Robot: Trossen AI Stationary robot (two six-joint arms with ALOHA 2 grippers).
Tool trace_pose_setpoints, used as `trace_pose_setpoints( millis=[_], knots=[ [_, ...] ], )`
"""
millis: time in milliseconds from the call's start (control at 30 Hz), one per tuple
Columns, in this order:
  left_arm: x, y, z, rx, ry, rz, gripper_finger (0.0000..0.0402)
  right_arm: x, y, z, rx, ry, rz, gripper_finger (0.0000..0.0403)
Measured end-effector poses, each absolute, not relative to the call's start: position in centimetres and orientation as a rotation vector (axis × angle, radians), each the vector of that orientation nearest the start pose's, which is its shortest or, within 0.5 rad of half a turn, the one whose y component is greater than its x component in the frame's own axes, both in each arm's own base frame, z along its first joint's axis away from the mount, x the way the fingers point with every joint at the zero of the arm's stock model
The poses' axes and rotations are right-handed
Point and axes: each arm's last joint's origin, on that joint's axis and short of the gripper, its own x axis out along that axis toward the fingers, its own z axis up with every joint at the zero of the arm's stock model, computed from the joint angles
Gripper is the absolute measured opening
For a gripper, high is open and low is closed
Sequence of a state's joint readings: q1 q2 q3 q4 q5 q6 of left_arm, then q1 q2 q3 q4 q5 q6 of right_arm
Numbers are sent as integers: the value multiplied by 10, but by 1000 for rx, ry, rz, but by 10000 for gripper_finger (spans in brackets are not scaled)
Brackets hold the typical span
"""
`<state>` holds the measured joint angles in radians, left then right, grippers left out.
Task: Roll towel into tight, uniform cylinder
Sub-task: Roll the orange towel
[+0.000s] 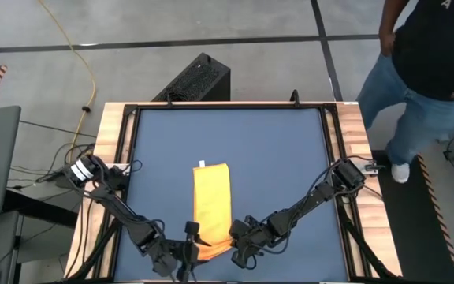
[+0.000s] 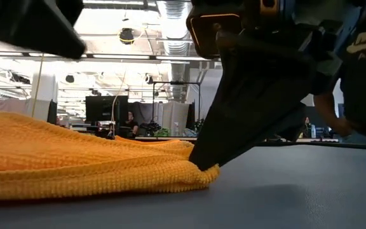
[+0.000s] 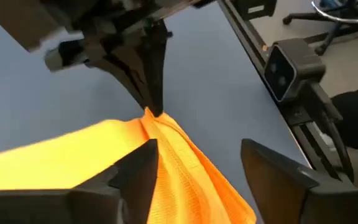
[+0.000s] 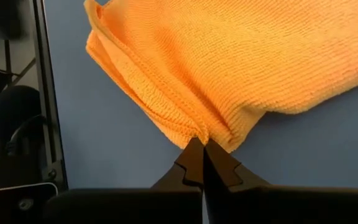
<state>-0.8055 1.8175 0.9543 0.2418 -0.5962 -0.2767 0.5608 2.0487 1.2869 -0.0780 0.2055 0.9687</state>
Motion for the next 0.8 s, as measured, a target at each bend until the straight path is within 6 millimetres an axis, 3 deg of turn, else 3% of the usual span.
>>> trace_pose_setpoints(
  millis=[200,533,800],
  knots=[
    [267,-255,125,131,593,-160,244,359,226,140,578,859,-70,17],
    [252,-284,132,182,564,-223,217,357,224,138,580,857,-123,18],
    [255,-280,113,239,611,-175,194,358,223,138,596,855,-134,18]
  ],
)
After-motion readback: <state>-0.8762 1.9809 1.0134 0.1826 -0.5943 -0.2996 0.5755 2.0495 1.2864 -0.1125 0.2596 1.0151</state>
